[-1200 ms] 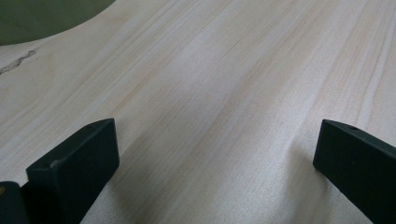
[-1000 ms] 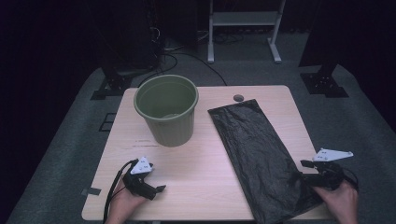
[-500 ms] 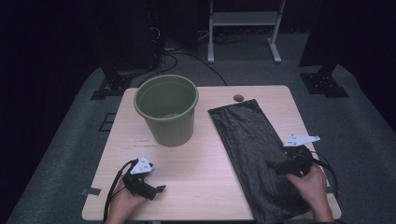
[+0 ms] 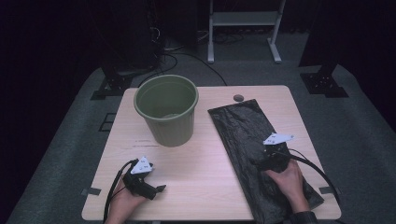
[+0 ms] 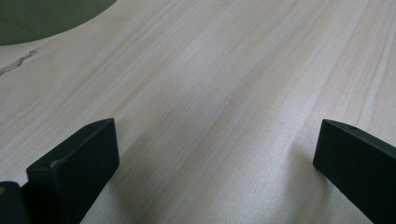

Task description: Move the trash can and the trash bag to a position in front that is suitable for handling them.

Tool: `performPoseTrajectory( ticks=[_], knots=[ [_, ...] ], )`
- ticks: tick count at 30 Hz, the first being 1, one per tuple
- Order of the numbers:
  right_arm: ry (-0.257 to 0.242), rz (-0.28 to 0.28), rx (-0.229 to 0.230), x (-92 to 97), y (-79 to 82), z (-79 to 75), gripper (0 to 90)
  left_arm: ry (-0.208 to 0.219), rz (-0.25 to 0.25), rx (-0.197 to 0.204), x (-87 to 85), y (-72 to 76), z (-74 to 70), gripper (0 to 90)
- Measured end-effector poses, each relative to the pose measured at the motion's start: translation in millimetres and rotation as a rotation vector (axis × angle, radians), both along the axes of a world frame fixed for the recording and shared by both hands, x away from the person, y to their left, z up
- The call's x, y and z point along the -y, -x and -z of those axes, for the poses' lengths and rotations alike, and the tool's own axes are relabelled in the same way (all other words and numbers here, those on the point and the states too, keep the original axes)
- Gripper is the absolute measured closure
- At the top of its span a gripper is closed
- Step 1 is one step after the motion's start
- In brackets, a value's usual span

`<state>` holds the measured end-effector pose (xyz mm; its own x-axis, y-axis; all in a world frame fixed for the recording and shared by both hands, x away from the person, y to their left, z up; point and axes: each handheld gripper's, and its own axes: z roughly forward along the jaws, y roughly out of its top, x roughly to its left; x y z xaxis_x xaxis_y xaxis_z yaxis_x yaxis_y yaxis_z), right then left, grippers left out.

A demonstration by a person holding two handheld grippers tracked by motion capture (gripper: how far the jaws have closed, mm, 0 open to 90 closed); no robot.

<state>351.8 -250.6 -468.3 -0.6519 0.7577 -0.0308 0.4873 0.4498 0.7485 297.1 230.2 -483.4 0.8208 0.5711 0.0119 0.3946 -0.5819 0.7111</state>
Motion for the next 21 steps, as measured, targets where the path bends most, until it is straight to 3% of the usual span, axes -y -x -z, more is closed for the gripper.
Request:
performPoseTrajectory(
  ticks=[1,7,13,21],
  knots=[
    [0.007,0.003,0.007,-1.1,-0.2,3.4,0.0,0.001,-0.001,0.0,0.1,0.0,0.0,0.0],
    [0.013,0.009,-0.054,-1.4,-2.8,18.2,0.0,0.001,-0.017,0.002,0.7,-0.7,0.0,0.0],
    [0.006,0.011,-0.07,-0.6,-3.3,19.0,0.0,-0.001,-0.04,0.016,-0.1,-0.7,-0.3,0.0],
    [0.006,0.005,-0.071,-0.4,-3.9,19.1,0.0,0.043,-0.042,0.009,-2.8,-0.3,-9.1,0.0]
  ],
)
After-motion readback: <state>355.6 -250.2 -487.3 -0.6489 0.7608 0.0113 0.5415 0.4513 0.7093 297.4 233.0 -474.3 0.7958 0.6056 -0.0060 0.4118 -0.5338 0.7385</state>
